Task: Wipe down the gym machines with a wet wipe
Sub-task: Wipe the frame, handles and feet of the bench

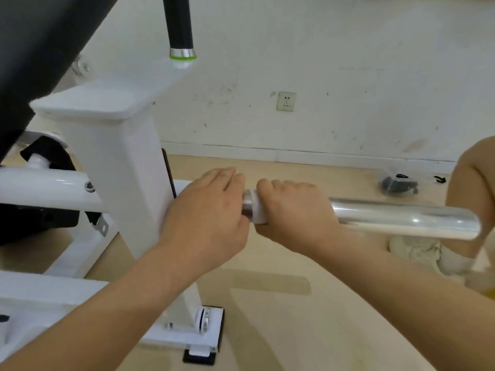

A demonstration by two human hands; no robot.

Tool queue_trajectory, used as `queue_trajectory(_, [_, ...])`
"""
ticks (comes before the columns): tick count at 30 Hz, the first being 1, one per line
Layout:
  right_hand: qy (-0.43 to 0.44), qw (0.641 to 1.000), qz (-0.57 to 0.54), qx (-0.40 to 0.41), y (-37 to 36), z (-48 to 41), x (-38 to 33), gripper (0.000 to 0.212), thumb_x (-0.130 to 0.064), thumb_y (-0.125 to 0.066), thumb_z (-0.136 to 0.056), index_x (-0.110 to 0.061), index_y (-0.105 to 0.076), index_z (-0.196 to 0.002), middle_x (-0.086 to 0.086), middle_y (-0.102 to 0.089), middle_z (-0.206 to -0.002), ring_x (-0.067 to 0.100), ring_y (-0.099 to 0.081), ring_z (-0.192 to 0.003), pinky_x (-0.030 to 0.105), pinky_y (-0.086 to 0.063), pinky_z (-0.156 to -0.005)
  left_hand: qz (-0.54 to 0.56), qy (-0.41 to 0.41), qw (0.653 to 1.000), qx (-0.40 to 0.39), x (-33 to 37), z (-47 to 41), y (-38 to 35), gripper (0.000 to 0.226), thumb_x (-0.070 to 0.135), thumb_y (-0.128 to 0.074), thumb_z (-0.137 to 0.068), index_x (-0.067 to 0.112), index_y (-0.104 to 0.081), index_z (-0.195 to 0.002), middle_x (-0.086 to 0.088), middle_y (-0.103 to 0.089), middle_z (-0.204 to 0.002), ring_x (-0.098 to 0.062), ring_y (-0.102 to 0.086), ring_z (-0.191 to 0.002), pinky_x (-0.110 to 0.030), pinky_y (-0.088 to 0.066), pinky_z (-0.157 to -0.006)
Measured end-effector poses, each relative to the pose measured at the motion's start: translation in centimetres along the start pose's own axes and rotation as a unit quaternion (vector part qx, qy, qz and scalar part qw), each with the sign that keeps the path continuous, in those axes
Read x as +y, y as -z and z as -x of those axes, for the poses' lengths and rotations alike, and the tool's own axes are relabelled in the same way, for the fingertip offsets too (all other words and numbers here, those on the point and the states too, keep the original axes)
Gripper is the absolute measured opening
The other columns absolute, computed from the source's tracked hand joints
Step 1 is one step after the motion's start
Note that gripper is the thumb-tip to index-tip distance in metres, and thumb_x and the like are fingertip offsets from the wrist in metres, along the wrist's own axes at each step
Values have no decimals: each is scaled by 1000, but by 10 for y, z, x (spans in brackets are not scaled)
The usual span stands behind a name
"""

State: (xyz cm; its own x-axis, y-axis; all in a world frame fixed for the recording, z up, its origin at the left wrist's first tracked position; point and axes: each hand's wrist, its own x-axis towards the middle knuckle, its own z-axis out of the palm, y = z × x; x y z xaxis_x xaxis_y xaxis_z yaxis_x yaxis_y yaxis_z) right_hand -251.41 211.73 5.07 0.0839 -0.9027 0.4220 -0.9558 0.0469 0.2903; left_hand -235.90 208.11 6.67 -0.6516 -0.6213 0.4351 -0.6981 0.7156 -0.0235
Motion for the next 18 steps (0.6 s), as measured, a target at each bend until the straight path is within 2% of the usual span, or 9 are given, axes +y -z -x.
queue_trajectory(2, [-40, 998, 21, 34, -4, 23, 29, 34, -30, -74, -53, -17, -48, -70, 0, -52, -57, 25, -39, -44, 26, -21, -50, -6, -4, 1000, -11, 9, -4, -4, 52, 30, -30, -74, 6, -69, -100, -13, -67, -115, -30, -62, -106, -36, -47, -95])
queue_trajectory(3, [-63, 997, 33, 28, -6, 36, 42, 32, -31, -73, -56, -16, -49, -72, 0, -52, -59, 25, -37, -46, 26, -22, -51, -7, -8, 1000, -11, 13, -5, -6, 48, 29, -29, -77, 7, -68, -96, -11, -68, -110, -29, -61, -100, -35, -42, -95])
queue_trajectory(6, [-77, 994, -23, -78, 9, 42, 63, 38, -53, -64, -73, -22, -45, -86, -7, -51, -72, 18, -45, -58, 28, -26, -51, 16, 9, 1000, -12, 18, -8, -7, 40, 31, -20, -83, 16, -57, -85, 5, -60, -89, -20, -52, -83, -28, -29, -71])
queue_trajectory(9, [-27, 978, -142, -147, 17, 5, 43, 35, -53, -66, -72, -25, -50, -86, -6, -49, -69, 17, -49, -60, 27, -31, -51, 87, 59, 994, -16, 22, -12, -5, 41, 29, -23, -92, 20, -61, -103, 8, -64, -94, -20, -55, -93, -32, -40, -78])
queue_trajectory(11, [1, 987, -140, -76, 6, -10, 14, 21, -38, -63, -78, -24, -56, -93, -5, -55, -72, 21, -56, -64, 27, -32, -55, 103, 82, 991, -15, 32, -14, -1, 31, 20, -32, -98, 20, -60, -111, 5, -67, -92, -20, -56, -85, -31, -37, -92])
queue_trajectory(13, [-4, 996, -91, -8, -6, -4, -4, 20, -27, -63, -78, -19, -62, -96, -2, -64, -76, 21, -63, -66, 28, -35, -54, 114, 101, 988, -13, 42, -16, 3, 30, 20, -33, -98, 22, -58, -114, 6, -67, -89, -16, -55, -80, -33, -33, -104])
queue_trajectory(15, [6, 995, -73, 71, -16, 14, 7, 15, -25, -64, -72, -16, -63, -84, 1, -60, -67, 21, -59, -57, 29, -38, -53, 123, 102, 987, -20, 48, -16, 8, 34, 32, -30, -97, 26, -60, -111, 9, -68, -91, -15, -58, -85, -37, -44, -92])
queue_trajectory(16, [18, 994, -80, 70, -15, 26, 25, 14, -29, -64, -74, -17, -59, -80, 1, -57, -65, 21, -56, -54, 29, -36, -53, 116, 89, 989, -25, 50, -15, 9, 39, 38, -27, -95, 25, -61, -107, 9, -68, -91, -15, -58, -86, -38, -46, -83])
queue_trajectory(18, [21, 998, -59, 16, -12, 54, 67, 37, -57, -58, -81, -21, -51, -82, -3, -55, -70, 21, -54, -58, 31, -30, -53, 100, 62, 992, -38, 55, -15, 7, 45, 44, -22, -91, 22, -61, -96, 8, -64, -86, -14, -54, -83, -37, -44, -73])
